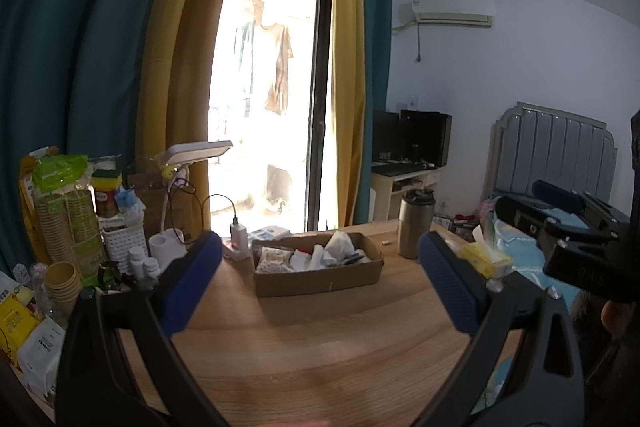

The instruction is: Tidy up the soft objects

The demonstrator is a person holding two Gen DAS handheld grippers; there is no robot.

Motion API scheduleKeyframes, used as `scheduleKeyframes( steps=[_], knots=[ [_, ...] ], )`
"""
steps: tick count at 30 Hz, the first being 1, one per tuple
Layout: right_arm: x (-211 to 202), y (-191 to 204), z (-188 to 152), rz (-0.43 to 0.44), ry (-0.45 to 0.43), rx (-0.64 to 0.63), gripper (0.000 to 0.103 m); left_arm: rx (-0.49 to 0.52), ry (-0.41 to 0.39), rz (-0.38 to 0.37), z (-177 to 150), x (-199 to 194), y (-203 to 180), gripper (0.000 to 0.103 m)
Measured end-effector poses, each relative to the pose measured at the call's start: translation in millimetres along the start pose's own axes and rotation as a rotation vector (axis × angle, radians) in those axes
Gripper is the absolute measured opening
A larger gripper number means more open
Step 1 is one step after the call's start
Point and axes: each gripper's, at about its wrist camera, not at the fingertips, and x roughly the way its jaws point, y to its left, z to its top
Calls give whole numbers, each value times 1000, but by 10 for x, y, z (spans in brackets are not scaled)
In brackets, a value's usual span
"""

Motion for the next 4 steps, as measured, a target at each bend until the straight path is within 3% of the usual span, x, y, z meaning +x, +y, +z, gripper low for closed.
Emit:
scheduleKeyframes(
  steps=[4],
  knots=[
    [24, -8, -14, 6, 7, 1, 85, 10, 16, -4, 3, 53, -23, 100]
  ],
)
